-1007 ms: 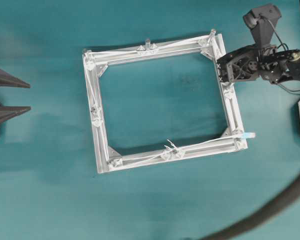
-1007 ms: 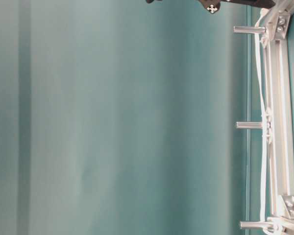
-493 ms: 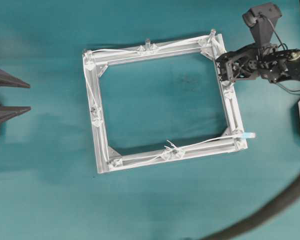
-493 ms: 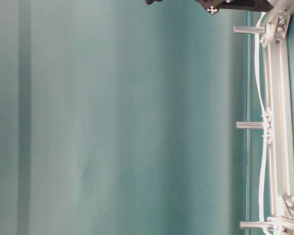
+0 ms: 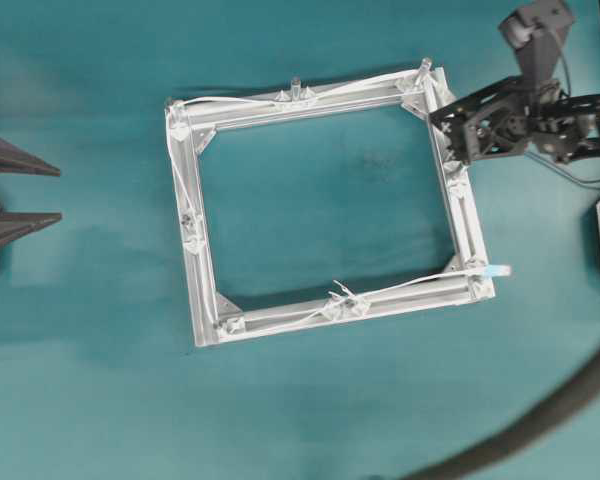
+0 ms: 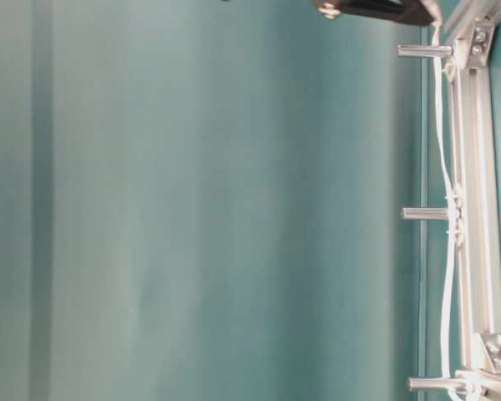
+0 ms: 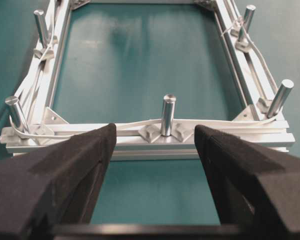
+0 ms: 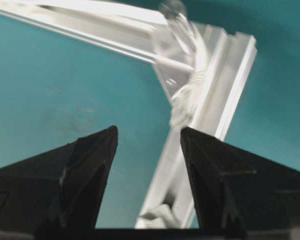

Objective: Move the cable alternately left and right between 8 pins so it hooks onto each one.

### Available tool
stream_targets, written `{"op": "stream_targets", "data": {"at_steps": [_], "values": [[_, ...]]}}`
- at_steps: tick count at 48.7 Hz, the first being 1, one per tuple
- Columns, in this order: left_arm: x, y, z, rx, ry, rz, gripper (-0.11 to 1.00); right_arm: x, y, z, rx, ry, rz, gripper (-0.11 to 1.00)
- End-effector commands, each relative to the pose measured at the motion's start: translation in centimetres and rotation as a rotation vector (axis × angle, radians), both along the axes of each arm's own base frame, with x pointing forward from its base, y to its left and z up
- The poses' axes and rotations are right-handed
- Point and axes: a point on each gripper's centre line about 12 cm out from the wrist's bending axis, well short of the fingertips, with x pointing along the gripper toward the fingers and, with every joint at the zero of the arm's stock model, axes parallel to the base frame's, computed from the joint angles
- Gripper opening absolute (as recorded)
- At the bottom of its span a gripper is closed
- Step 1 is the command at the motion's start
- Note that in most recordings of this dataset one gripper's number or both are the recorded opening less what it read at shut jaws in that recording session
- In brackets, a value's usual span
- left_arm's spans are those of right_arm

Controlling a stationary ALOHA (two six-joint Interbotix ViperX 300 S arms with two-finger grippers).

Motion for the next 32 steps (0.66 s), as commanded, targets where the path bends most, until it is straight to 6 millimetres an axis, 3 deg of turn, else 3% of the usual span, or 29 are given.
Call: {"op": "stream_targets", "data": {"at_steps": [1,23,32], "values": [[0.1,0.0,0.5,0.01,-0.008,-0.003,0.74,-0.3,0.2,1.8,-0.027,-0.064,0.015,0.58],[0.1,0.0,0.5,0.01,-0.008,-0.005,0.74,-2.9,2.2,4.1,-0.051,-0.215,0.1,0.58],[0.1,0.0,0.5,0.01,-0.01,-0.005,0.74,-4.2,2.8,5.4,-0.157,-0.253,0.172,0.58]]}}
